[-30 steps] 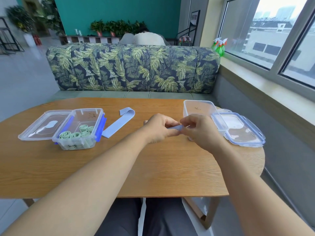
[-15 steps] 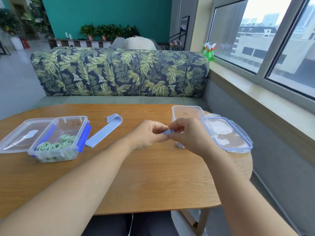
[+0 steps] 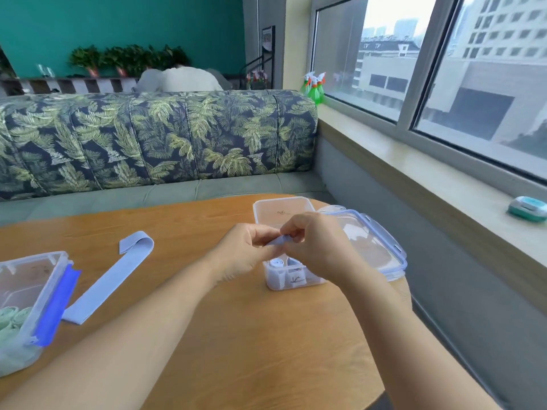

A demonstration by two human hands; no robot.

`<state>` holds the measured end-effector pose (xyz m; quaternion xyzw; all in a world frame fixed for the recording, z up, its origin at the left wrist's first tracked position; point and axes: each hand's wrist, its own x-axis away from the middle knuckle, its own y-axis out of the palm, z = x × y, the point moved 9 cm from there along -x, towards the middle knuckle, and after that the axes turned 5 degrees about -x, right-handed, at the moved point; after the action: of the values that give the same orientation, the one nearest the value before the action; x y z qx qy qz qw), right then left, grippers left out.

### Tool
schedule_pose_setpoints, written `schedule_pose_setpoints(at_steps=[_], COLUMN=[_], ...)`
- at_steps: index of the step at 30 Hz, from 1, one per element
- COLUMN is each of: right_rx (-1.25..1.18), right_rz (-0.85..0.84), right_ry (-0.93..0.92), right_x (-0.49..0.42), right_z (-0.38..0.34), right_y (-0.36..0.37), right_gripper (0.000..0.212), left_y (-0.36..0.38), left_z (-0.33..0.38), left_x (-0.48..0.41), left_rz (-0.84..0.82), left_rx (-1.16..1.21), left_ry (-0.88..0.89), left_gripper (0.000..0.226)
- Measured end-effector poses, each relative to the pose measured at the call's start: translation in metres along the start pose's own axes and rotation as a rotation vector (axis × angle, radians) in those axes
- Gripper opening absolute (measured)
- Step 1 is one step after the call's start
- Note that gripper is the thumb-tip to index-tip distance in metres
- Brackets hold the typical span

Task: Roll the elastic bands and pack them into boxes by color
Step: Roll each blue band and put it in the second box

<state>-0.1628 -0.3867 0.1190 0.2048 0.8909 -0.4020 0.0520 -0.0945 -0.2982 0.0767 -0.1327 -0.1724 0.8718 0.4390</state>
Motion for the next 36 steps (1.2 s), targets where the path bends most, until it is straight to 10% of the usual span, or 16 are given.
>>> schedule_pose_setpoints(at_steps=[10, 19, 36], right_rx=[0.119, 0.299, 0.599], right_rz=[0.064, -0.004, -0.231], right_ry=[0.109, 0.221, 0.107], right_x=[-0.023, -0.032, -0.072], right_z=[0.043, 0.077, 0.08], right_y=[-0.044, -0.048, -0.01], right_gripper=[0.013, 0.025, 0.026], left_y=[0.025, 0.039, 0.057], left_z=[-0.008, -0.044, -0.064], left_x=[-0.064, -0.091, -0.098], left_rz=[-0.017, 0.129, 0.012], left_rx=[0.014, -0.623, -0.706], left_ry=[-0.051, -0.266, -0.256], left_gripper=[0.023, 0.01, 0.016])
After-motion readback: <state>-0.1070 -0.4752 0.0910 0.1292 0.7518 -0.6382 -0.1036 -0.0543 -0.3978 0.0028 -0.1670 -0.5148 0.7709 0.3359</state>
